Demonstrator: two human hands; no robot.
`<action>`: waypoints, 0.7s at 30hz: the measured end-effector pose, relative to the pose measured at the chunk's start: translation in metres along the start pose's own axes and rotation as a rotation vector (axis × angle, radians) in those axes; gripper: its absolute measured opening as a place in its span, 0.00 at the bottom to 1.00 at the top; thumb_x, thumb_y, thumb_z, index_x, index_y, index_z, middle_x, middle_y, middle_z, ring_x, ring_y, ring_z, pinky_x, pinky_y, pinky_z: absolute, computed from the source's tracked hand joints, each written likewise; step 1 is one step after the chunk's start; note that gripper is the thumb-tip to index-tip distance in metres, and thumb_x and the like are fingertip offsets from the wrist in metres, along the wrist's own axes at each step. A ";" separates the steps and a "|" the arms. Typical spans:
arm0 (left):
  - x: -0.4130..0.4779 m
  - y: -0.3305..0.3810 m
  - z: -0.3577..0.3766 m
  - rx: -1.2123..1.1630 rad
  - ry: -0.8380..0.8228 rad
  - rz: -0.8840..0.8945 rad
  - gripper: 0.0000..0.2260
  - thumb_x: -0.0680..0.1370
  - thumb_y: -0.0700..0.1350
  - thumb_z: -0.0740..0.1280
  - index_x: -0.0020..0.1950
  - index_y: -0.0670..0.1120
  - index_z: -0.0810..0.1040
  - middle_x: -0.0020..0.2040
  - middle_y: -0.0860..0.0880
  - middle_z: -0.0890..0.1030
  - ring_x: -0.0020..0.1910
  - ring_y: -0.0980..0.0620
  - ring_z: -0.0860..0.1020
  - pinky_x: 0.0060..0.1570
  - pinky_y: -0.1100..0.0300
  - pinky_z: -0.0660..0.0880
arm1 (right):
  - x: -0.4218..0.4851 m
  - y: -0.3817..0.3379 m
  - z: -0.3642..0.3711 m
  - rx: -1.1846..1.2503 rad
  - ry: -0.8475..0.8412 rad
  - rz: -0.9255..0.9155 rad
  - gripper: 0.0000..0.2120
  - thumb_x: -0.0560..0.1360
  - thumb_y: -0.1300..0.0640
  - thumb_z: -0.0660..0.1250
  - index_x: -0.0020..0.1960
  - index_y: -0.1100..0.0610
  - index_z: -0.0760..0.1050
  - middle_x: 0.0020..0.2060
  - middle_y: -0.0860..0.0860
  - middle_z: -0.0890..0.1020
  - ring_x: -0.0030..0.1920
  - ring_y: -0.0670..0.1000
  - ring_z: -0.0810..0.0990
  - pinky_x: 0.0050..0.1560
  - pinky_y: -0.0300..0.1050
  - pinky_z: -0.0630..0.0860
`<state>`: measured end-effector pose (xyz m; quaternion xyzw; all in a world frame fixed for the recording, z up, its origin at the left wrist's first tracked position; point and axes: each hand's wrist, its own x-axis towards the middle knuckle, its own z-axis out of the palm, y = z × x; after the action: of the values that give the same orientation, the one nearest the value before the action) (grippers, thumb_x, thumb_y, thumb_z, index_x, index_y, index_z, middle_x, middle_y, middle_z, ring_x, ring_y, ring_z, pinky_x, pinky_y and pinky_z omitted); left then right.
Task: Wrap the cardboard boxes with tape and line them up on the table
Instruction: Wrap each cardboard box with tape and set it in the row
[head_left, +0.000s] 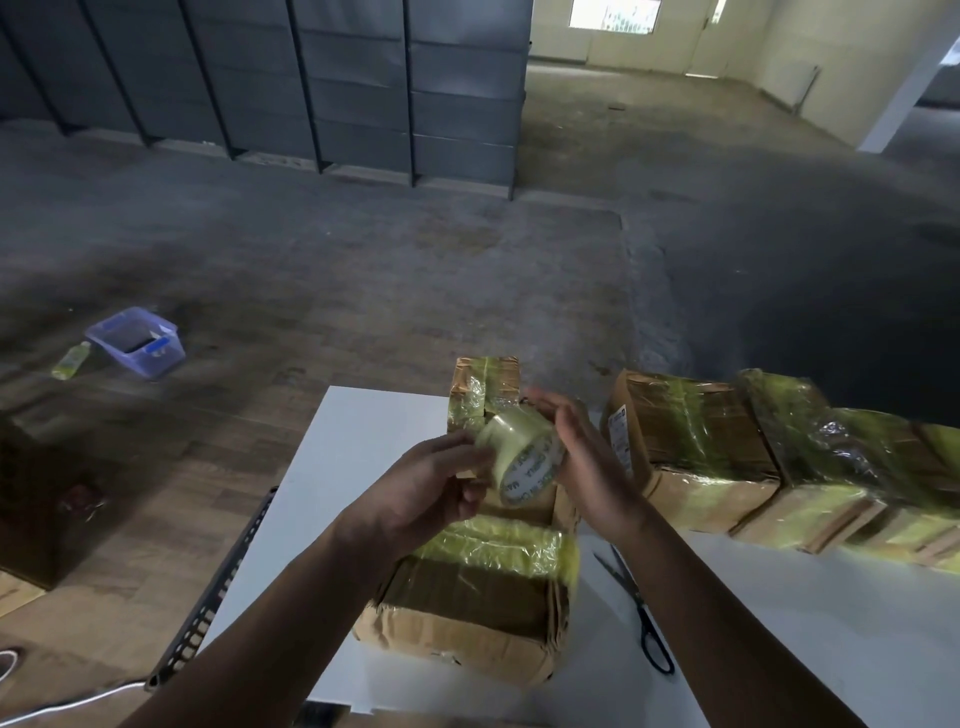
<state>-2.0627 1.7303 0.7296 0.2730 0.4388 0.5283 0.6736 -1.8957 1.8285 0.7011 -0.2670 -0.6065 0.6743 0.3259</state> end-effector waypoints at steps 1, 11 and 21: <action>0.001 -0.002 0.004 -0.091 0.039 -0.005 0.03 0.75 0.40 0.65 0.42 0.44 0.74 0.35 0.47 0.70 0.27 0.56 0.67 0.25 0.66 0.65 | 0.000 0.004 0.001 0.068 0.002 0.000 0.22 0.76 0.40 0.60 0.66 0.47 0.70 0.62 0.54 0.77 0.61 0.55 0.78 0.55 0.52 0.78; -0.001 0.005 -0.015 0.824 0.085 0.271 0.25 0.72 0.49 0.74 0.67 0.57 0.73 0.63 0.57 0.76 0.38 0.54 0.82 0.35 0.60 0.77 | -0.002 0.009 -0.016 -0.096 -0.091 0.390 0.15 0.76 0.51 0.66 0.58 0.59 0.79 0.43 0.58 0.82 0.38 0.57 0.81 0.34 0.48 0.74; -0.003 0.004 -0.026 0.733 -0.251 0.101 0.09 0.70 0.53 0.74 0.45 0.50 0.81 0.33 0.46 0.77 0.31 0.50 0.74 0.32 0.63 0.72 | 0.000 0.006 -0.018 -0.067 -0.262 0.559 0.12 0.78 0.54 0.65 0.60 0.55 0.79 0.54 0.54 0.83 0.52 0.55 0.83 0.48 0.52 0.81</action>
<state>-2.0871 1.7258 0.7217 0.5793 0.4988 0.3316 0.5528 -1.8827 1.8395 0.6930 -0.3450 -0.5683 0.7461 0.0380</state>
